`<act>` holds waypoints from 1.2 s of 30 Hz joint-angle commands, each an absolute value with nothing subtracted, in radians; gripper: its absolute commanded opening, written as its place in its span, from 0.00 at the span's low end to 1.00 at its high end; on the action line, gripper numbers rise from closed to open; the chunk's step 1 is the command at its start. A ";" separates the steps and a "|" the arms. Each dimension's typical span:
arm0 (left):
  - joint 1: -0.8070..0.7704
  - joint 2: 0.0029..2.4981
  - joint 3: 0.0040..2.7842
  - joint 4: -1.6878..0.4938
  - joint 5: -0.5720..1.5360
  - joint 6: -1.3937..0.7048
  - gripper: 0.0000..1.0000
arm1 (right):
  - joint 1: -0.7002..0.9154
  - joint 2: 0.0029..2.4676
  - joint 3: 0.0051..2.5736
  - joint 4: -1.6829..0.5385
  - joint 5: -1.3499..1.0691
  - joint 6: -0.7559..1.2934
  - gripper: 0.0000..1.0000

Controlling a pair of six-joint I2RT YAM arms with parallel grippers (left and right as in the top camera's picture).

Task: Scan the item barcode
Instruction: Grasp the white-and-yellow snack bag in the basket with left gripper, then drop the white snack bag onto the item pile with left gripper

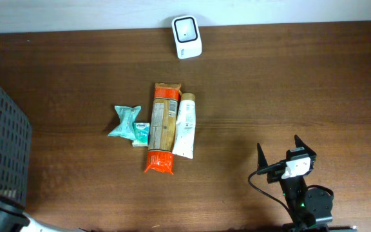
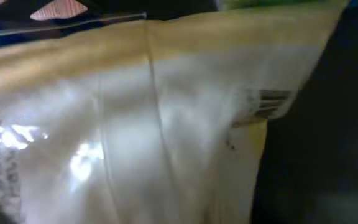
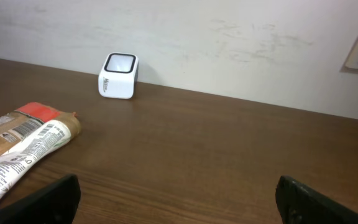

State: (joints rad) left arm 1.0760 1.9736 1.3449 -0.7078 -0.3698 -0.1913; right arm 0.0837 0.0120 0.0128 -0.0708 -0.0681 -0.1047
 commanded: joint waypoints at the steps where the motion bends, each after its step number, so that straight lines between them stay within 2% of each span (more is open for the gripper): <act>1: 1.090 2.056 1.309 -0.708 -0.274 -0.182 0.22 | 0.077 0.006 0.006 -0.072 -0.059 -0.097 0.99; 6: 1.089 2.053 1.363 -0.779 -0.234 -0.182 0.10 | 0.077 0.006 0.006 -0.072 -0.059 -0.097 0.99; 10: 1.087 2.036 1.510 -0.888 -0.166 -0.181 0.11 | 0.077 0.006 0.006 -0.072 -0.059 -0.097 0.99; 14: 1.081 1.985 1.771 -1.006 -0.038 -0.176 0.11 | 0.077 0.006 0.006 -0.072 -0.059 -0.097 0.99; 21: 1.032 1.888 2.079 -1.029 0.233 -0.159 0.08 | 0.077 0.006 0.006 -0.072 -0.059 -0.097 0.99; 30: 0.848 1.735 2.300 -1.044 0.562 -0.141 0.12 | 0.077 0.006 0.006 -0.072 -0.059 -0.097 0.99; 34: 0.665 1.694 2.296 -1.235 0.557 -0.135 0.16 | 0.077 0.006 0.006 -0.072 -0.059 -0.097 0.99; 36: 0.564 1.708 2.278 -1.347 0.543 -0.047 0.17 | 0.077 0.006 0.006 -0.072 -0.059 -0.097 0.99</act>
